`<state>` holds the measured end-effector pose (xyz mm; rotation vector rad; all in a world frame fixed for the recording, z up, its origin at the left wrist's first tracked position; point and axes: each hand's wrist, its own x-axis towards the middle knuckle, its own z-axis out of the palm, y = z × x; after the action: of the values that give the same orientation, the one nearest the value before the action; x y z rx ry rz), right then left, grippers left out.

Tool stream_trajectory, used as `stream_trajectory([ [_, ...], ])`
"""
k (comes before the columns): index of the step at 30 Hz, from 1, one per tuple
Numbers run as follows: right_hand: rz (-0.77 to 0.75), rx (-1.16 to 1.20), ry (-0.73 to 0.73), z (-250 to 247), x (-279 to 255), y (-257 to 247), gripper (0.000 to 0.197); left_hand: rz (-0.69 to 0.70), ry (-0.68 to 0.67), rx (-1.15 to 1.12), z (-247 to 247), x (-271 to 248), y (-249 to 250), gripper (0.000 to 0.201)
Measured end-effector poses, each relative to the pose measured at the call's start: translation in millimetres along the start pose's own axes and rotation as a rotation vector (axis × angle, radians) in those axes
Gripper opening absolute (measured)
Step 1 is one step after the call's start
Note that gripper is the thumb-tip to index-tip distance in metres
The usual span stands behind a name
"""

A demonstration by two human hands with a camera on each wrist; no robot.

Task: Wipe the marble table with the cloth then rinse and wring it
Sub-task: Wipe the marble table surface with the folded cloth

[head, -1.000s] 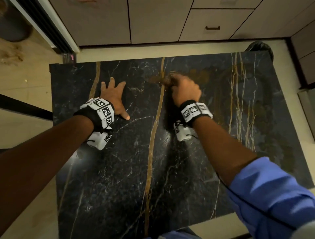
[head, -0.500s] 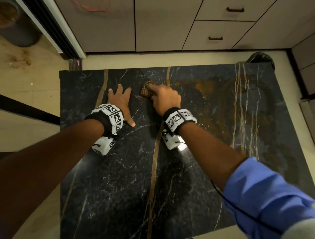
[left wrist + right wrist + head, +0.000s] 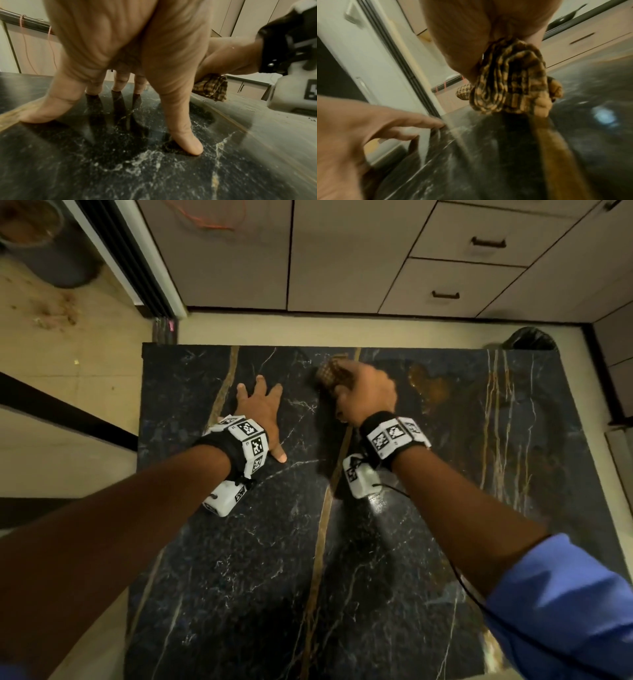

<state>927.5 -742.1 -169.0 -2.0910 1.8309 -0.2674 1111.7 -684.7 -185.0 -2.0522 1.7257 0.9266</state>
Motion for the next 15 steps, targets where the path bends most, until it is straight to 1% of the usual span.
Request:
stream_trajectory([
  [3, -0.181, -0.046, -0.052, 25, 2, -35, 0.045, 0.014, 0.011, 0.012, 3, 3, -1, 0.146],
  [4, -0.211, -0.076, -0.072, 31, 6, -41, 0.045, 0.014, 0.016, 0.011, 4, 4, -3, 0.147],
  [6, -0.207, -0.111, -0.097, 31, 19, -39, 0.044, 0.006, 0.004, -0.003, 4, 5, -3, 0.148],
  [8, -0.118, -0.129, -0.087, 19, 35, -21, 0.043, -0.003, -0.009, -0.011, 4, 6, -2, 0.148],
  [11, 0.112, -0.132, -0.019, -11, 59, 26, 0.042, -0.010, -0.011, -0.014, 5, 7, -2, 0.148],
  [12, 0.167, -0.137, -0.007, -21, 64, 42, 0.041, -0.011, -0.009, -0.011, 5, 6, -2, 0.148],
  [14, 0.236, -0.137, 0.005, -35, 66, 63, 0.044, -0.013, -0.012, -0.013, 5, 6, -2, 0.147],
  [15, 0.244, -0.132, 0.021, -38, 64, 64, 0.047, -0.013, -0.013, -0.014, 5, 7, -2, 0.147],
])
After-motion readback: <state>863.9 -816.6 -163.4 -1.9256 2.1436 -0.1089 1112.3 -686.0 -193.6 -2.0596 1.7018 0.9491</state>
